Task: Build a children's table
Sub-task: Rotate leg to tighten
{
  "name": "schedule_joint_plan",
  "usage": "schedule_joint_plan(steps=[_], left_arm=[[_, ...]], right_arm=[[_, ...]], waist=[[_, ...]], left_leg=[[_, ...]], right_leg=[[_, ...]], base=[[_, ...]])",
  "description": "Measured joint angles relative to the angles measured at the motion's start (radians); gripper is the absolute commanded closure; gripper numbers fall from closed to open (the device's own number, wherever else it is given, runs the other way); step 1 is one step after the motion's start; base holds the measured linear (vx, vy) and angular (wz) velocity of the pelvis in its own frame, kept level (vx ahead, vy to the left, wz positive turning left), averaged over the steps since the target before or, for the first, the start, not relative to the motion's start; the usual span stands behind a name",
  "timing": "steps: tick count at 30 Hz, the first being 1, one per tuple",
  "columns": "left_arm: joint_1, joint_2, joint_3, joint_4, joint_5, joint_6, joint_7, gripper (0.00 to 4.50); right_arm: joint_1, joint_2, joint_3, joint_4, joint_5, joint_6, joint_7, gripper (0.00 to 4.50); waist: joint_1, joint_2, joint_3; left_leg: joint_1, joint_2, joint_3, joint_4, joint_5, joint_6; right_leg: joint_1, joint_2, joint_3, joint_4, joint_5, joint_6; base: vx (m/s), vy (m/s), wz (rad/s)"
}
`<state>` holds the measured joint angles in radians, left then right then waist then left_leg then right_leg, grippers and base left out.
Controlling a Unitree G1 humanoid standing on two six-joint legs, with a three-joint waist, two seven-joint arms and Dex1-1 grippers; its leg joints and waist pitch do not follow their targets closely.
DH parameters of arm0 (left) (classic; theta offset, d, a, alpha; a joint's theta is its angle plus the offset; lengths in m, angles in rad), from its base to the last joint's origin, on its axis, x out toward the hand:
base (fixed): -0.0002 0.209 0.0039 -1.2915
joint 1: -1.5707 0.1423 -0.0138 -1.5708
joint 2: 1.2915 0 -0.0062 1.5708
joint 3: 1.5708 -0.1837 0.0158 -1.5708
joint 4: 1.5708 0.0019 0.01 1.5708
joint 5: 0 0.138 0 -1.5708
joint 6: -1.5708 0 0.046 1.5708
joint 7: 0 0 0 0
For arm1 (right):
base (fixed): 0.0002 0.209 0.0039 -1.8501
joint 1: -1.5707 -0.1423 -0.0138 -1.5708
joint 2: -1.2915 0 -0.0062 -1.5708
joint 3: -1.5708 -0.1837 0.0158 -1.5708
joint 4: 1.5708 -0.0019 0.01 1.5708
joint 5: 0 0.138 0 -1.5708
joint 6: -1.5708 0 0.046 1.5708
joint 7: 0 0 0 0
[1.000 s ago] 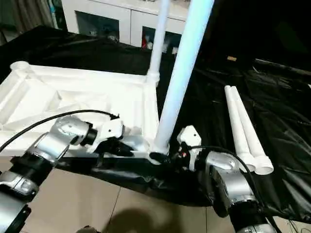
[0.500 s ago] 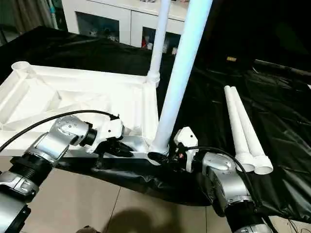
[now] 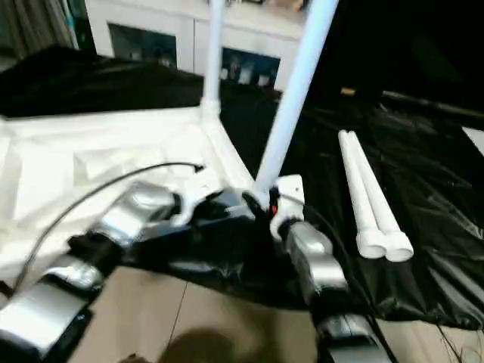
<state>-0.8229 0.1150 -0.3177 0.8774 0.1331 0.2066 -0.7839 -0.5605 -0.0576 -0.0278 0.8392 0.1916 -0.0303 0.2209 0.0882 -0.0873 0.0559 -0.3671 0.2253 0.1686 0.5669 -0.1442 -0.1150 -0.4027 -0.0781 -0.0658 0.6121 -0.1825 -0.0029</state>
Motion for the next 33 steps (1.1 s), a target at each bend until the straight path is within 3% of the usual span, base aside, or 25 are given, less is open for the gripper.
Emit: schedule_joint_plan(steps=[6,7,10,12,17,22,32,33], left_arm=[[-0.026,-0.032,0.005,0.045,0.009,-0.011,0.047,4.50],[-0.027,-0.032,0.005,0.047,0.013,-0.016,0.045,4.50],[-0.039,-0.022,0.002,0.066,0.019,-0.039,0.021,4.50],[-0.037,-0.003,-0.005,0.063,0.019,-0.061,-0.015,4.50],[-0.002,0.059,-0.021,0.007,0.016,-0.113,-0.116,4.50],[0.078,0.176,-0.047,-0.115,-0.023,-0.207,-0.358,4.50],[0.144,0.238,-0.054,-0.231,-0.069,-0.184,-0.533,4.50],[0.145,0.241,-0.054,-0.231,-0.070,-0.184,-0.537,4.50]], right_arm=[[-0.044,0.013,-0.029,0.067,-0.003,-0.032,-0.036,1.76],[-0.044,0.013,-0.036,0.070,-0.003,-0.039,-0.025,1.20],[-0.041,0.013,-0.051,0.077,0.019,-0.057,0.038,1.02],[-0.023,-0.010,-0.029,0.061,0.017,-0.062,0.088,0.64],[0.052,-0.085,0.045,-0.031,-0.011,-0.063,0.242,0.56],[0.154,-0.200,0.125,-0.189,-0.033,-0.088,0.498,0.56],[0.247,-0.297,0.181,-0.368,0.018,0.001,0.736,0.56],[0.247,-0.300,0.182,-0.368,0.019,0.005,0.748,0.72]], waist=[[0.004,0.000,0.000],[0.005,0.000,0.000],[0.005,0.000,0.000],[0.005,0.000,0.000],[0.010,0.001,0.000],[0.018,0.002,0.000],[0.027,0.004,0.001],[0.027,0.004,0.001]], left_leg=[[-0.001,0.000,0.000,-0.001,0.000,0.000],[-0.001,0.000,0.000,-0.001,0.000,0.000],[-0.001,0.000,0.001,-0.001,0.000,0.000],[-0.001,0.000,0.000,-0.002,0.000,0.000],[-0.001,0.000,0.001,-0.005,0.000,0.000],[0.000,0.001,0.001,-0.007,0.000,0.000],[0.000,0.001,0.001,-0.007,0.000,0.000],[0.000,0.001,0.001,-0.007,0.000,0.000]], right_leg=[[0.000,0.000,0.000,0.000,0.006,-0.003],[0.000,0.000,0.000,0.000,0.007,-0.005],[0.000,0.000,0.000,0.000,0.007,-0.005],[0.000,0.000,0.000,0.000,0.007,-0.005],[-0.001,0.000,0.000,-0.001,0.006,-0.003],[-0.001,0.000,0.000,-0.002,0.004,-0.002],[0.000,0.000,0.001,-0.002,0.004,-0.002],[0.000,0.000,0.001,-0.002,0.003,0.001]], base=[[0.000,0.000,0.00],[0.000,0.000,0.00],[0.000,0.000,0.00],[0.000,0.000,0.00],[0.000,0.000,0.00],[0.000,0.000,0.00],[0.000,0.000,0.00],[0.000,0.000,0.00]])
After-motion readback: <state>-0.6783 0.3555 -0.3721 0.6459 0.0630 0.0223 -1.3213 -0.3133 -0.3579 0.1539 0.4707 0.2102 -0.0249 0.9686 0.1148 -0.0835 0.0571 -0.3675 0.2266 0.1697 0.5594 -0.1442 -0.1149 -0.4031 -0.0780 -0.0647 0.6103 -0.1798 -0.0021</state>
